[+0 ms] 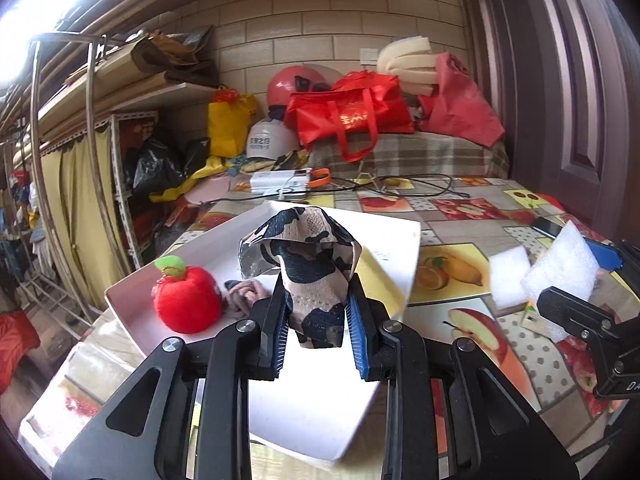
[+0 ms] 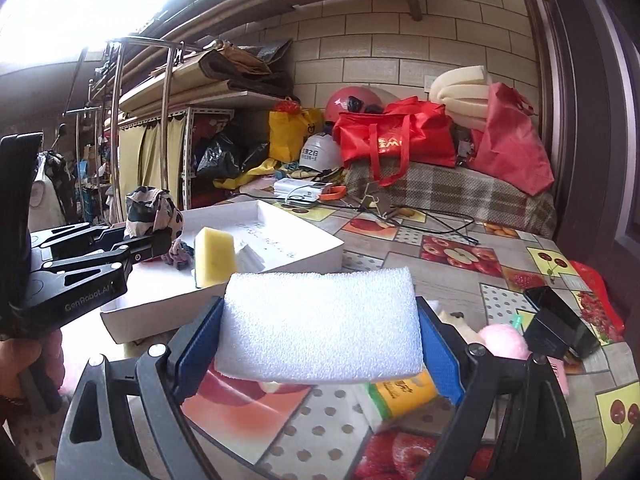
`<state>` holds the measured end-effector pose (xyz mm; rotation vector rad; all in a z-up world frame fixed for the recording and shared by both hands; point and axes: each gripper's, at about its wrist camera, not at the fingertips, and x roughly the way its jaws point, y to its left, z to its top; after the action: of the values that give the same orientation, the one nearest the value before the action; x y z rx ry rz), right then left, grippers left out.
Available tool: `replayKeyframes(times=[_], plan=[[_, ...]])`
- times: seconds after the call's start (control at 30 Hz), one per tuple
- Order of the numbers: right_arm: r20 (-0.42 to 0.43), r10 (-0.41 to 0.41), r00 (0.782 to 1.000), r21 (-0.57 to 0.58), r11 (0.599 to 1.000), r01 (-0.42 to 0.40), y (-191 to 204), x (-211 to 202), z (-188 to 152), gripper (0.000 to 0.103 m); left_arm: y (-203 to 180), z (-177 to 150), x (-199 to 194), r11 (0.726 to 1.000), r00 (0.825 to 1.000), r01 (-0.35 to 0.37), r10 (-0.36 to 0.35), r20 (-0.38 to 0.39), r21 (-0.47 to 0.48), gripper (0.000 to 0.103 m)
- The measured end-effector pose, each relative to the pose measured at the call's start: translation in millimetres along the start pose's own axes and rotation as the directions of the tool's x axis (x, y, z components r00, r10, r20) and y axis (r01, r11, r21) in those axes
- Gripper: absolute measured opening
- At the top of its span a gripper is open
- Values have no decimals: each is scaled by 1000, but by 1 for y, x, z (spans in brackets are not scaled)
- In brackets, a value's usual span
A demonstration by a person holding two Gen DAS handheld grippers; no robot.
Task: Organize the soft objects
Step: 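Carry the cow-print cloth in left tool and foam block in right tool over the box, then open left tool to drop the cloth while right tool releases the foam block into the box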
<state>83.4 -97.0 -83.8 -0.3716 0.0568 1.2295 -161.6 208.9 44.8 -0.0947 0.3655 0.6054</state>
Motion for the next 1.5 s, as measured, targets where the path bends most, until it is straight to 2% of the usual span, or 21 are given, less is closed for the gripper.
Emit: replayKeyframes(times=[0.13, 0.37, 0.5, 0.63, 0.8, 0.97, 1.1, 1.17, 1.23, 1.3, 1.33, 1.5], plan=[[-1, 44, 999, 16, 999, -44, 18, 23, 9, 90, 34, 0, 12, 995, 996, -84, 84, -5, -53, 26], [5, 110, 994, 36, 993, -111, 46, 52, 23, 90, 52, 3, 29, 990, 993, -114, 112, -32, -82, 26], [-56, 160, 986, 5, 987, -159, 62, 71, 27, 90, 61, 7, 42, 985, 990, -139, 135, -43, -100, 26], [-150, 193, 970, 7, 981, -194, 72, 101, 31, 89, 76, 10, 57, 974, 987, -155, 144, -77, -164, 26], [-169, 158, 973, -14, 987, -163, 80, 128, 42, 89, 88, 12, 68, 962, 984, -157, 134, -114, -222, 26], [-177, 119, 977, -8, 992, -122, 80, 150, 50, 90, 82, 15, 72, 968, 982, -164, 143, -121, -188, 26], [-164, 117, 979, -19, 992, -122, 82, 147, 51, 91, 84, 15, 75, 965, 978, -180, 155, -137, -192, 28], [-151, 106, 983, -23, 994, -111, 82, 143, 51, 94, 87, 15, 75, 958, 975, -200, 174, -138, -206, 37], [-139, 104, 985, -8, 994, -106, 78, 143, 52, 97, 93, 14, 71, 946, 972, -223, 197, -128, -235, 71], [-122, 103, 987, 17, 995, -102, 73, 141, 53, 103, 101, 12, 69, 936, 973, -224, 196, -125, -272, 95], [-112, 106, 988, 22, 994, -105, 72, 139, 53, 103, 103, 12, 70, 932, 971, -229, 200, -128, -281, 102], [-66, 88, 994, -15, 996, -89, 79, 132, 55, 103, 103, 12, 67, 926, 967, -249, 223, -122, -282, 103]])
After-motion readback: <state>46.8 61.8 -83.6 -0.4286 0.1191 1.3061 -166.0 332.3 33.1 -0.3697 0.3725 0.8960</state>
